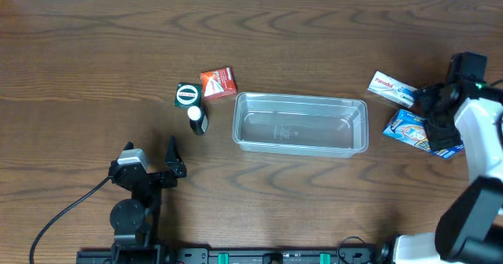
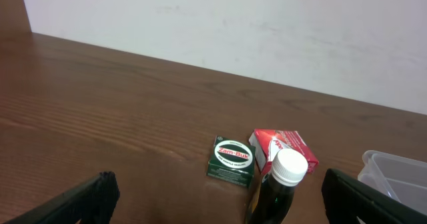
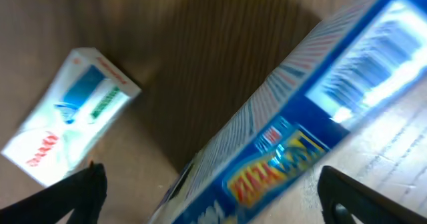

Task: Pack container
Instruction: 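Reach the right gripper to the blue-and-white box and grasp it, then lift the blue box with the right gripper over the clear container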

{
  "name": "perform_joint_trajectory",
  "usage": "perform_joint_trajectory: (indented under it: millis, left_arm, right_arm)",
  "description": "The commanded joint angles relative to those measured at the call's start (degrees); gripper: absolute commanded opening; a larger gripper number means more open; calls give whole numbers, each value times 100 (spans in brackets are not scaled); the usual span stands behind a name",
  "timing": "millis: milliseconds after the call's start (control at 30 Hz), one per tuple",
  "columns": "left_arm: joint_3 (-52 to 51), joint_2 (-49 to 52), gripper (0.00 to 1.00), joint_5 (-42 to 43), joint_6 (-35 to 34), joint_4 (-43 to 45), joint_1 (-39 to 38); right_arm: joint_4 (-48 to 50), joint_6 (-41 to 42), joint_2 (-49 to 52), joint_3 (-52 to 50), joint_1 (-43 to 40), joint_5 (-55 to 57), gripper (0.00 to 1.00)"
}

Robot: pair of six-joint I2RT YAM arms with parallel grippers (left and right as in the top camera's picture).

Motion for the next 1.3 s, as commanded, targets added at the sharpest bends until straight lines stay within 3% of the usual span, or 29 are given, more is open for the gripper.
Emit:
perform_joint_trajectory:
  millis: [0, 133, 233, 500, 700, 967, 1267]
  left_arm:
    - [-109, -33, 98, -48, 98, -208, 35]
    - [-109, -33, 98, -48, 98, -210, 35]
    - [-109, -33, 98, -48, 98, -210, 35]
    - [-109, -33, 98, -48, 98, -208, 35]
    - [-109, -33, 98, -48, 98, -210, 35]
    - [-109, -33, 98, -48, 98, -210, 35]
    - [-109, -33, 98, -48, 98, -208, 35]
  right_arm:
    - [66, -243, 321, -42, -44, -173, 91]
    - [81, -638, 579, -42, -42, -205, 61]
    - [85, -1207, 621, -42, -42, -203, 44]
    - [57, -2216, 616, -39, -42, -181, 18]
    - [-74, -2841, 452, -20, -42, -184, 16]
    - [-173, -3362, -732, -13, -42, -352, 19]
    - [-221, -3720, -2632, -13, 13, -2039, 20]
